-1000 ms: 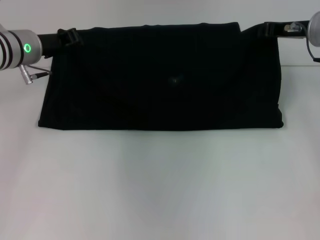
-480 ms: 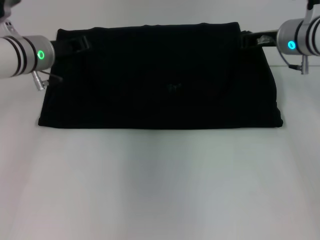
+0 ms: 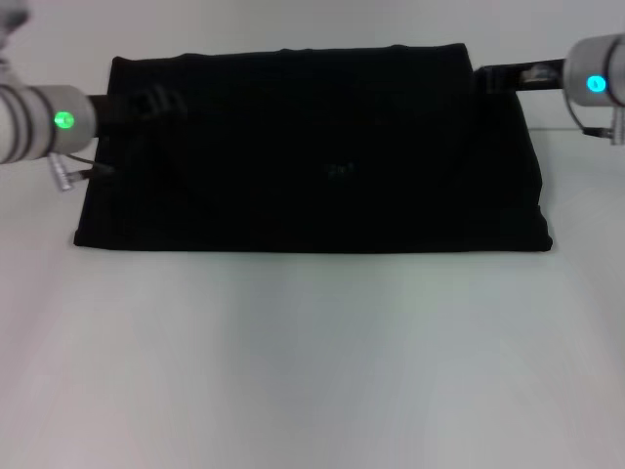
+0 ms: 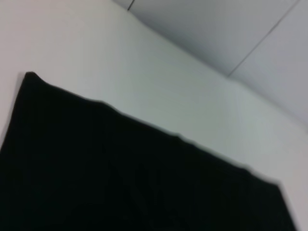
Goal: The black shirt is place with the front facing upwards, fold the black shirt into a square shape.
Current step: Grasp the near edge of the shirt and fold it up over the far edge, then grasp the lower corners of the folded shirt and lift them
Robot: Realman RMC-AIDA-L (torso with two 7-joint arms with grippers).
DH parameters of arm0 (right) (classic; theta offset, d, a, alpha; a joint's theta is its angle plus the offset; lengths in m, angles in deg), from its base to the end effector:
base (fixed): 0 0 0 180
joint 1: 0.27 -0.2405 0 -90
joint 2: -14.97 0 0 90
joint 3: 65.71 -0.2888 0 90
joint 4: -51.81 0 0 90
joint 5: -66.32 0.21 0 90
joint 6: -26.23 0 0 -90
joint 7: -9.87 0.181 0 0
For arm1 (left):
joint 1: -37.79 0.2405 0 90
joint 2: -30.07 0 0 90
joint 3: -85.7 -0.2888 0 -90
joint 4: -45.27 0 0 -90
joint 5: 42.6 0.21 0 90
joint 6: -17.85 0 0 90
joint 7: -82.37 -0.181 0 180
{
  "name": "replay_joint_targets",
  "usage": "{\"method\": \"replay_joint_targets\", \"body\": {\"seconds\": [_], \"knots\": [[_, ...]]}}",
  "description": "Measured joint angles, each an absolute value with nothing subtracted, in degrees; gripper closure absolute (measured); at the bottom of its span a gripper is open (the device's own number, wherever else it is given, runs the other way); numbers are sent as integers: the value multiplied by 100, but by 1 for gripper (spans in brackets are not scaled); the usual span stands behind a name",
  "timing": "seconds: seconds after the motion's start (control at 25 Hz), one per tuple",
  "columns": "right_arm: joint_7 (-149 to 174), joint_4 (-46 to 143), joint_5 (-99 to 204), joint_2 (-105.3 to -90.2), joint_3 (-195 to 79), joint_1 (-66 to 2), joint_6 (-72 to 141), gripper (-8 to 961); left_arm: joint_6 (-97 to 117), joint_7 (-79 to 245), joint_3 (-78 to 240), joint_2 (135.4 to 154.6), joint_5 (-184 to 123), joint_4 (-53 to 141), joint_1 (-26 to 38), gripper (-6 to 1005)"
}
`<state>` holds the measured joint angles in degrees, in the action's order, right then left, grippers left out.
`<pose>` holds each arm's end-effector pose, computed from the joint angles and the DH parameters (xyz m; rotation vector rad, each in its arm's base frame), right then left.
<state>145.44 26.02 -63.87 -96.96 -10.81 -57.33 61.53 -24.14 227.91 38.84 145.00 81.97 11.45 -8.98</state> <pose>0.2171 0.5622 -0.0087 -2.0247 1.1126 0.3036 -0.2652 0.5251 -0.0005 -1.7920 -1.5331 -0.5983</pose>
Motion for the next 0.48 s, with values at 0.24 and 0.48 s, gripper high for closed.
{"method": "replay_joint_targets", "body": {"seconds": [0.24, 0.48], "knots": [[14339, 1538, -5223, -9534, -2008, -4774, 7785, 593, -3197, 22596, 4578, 14731, 7430, 8, -33, 660], [13755, 1572, -4021, -9277, -2876, -3995, 9514, 432, -4262, 21780, 4826, 14663, 6862, 234, 393, 545]]}}
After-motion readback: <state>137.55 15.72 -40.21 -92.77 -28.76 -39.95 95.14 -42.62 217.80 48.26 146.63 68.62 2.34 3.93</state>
